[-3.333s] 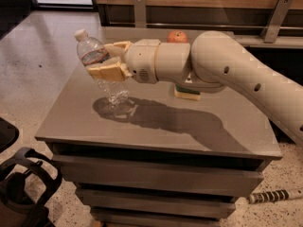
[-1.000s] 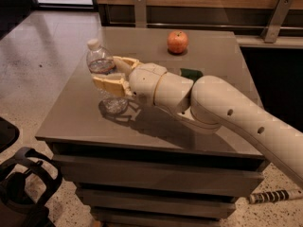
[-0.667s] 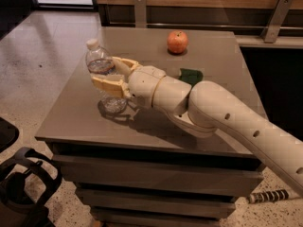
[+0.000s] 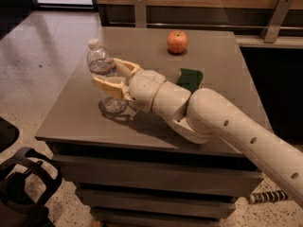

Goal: Place water bottle upright

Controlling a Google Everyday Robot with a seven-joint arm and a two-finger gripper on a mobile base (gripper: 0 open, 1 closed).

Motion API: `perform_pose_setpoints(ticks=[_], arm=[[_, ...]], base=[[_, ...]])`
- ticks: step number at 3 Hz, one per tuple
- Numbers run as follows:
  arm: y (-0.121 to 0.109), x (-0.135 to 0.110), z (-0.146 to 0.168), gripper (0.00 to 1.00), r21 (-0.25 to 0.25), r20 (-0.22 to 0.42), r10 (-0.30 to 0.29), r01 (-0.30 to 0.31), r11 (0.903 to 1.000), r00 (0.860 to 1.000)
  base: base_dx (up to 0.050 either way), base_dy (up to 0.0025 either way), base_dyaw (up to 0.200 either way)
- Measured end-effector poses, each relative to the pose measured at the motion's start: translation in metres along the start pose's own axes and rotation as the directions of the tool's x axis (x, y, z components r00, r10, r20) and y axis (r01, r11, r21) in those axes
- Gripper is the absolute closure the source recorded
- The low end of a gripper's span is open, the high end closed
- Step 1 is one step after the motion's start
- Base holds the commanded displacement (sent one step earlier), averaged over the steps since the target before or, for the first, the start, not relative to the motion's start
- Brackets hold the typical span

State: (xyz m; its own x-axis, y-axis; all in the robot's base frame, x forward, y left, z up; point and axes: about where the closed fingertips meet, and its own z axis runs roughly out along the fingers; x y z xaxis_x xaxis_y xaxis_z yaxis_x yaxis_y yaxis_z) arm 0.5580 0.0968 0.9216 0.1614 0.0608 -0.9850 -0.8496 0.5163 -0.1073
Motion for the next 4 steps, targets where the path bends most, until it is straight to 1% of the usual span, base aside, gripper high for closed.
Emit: perform_pose_setpoints(ticks=[1,2,3,4], arm=[[0.0021,-0.0002,-0.0073,1.00,0.026,0.001,-0.005,0.005,0.9997,1.000],[0.0024,0.0002,-0.0101,1.00,0.039,-0.007,-0.007,0.008,0.9992,1.000],[0.0031,-0.0002,-0.0095,0.82,0.038,-0.007,-0.008,0.008,0.9992,1.000],[0.0046,-0.0008,-0.0082,0.58,0.035,-0.006,-0.008,0.009,0.9994,1.000]], base=[[0.000,0.00000,0.000],[0.000,0.00000,0.000],[0.000,0.00000,0.000],[0.000,0.00000,0.000]])
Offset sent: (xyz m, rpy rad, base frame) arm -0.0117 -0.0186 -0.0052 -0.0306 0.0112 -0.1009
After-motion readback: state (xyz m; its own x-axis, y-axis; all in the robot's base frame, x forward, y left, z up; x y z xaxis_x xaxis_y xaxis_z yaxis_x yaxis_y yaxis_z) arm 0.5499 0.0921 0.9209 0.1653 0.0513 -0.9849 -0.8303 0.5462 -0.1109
